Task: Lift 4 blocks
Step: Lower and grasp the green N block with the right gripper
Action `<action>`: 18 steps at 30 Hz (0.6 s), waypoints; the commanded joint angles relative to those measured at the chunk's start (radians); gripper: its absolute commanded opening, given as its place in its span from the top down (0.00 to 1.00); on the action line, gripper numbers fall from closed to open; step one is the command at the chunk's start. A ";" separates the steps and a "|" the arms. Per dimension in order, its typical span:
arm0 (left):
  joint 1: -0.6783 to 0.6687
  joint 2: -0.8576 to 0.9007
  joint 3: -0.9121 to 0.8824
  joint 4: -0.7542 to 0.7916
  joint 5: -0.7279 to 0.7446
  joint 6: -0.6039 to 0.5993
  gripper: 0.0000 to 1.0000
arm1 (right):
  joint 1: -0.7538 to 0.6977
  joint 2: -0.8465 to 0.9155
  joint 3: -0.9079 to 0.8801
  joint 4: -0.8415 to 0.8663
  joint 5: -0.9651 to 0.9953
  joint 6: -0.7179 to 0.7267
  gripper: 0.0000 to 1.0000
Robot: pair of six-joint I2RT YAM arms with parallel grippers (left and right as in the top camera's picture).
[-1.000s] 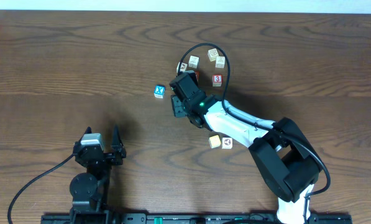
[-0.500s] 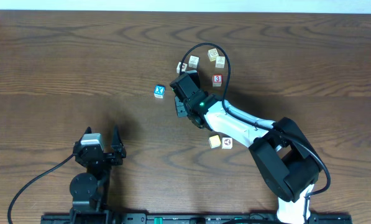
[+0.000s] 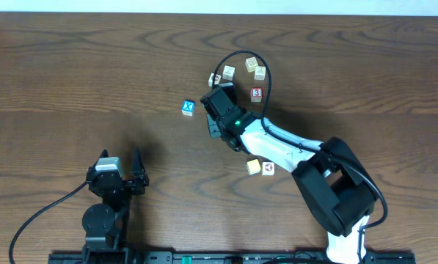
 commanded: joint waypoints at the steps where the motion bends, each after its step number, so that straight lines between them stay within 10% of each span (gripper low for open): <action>1: -0.003 -0.001 -0.016 -0.044 -0.019 -0.013 0.26 | -0.005 0.043 0.018 0.004 0.018 -0.015 0.55; 18: -0.003 -0.001 -0.016 -0.044 -0.019 -0.013 0.26 | -0.005 0.050 0.023 0.050 0.018 -0.046 0.53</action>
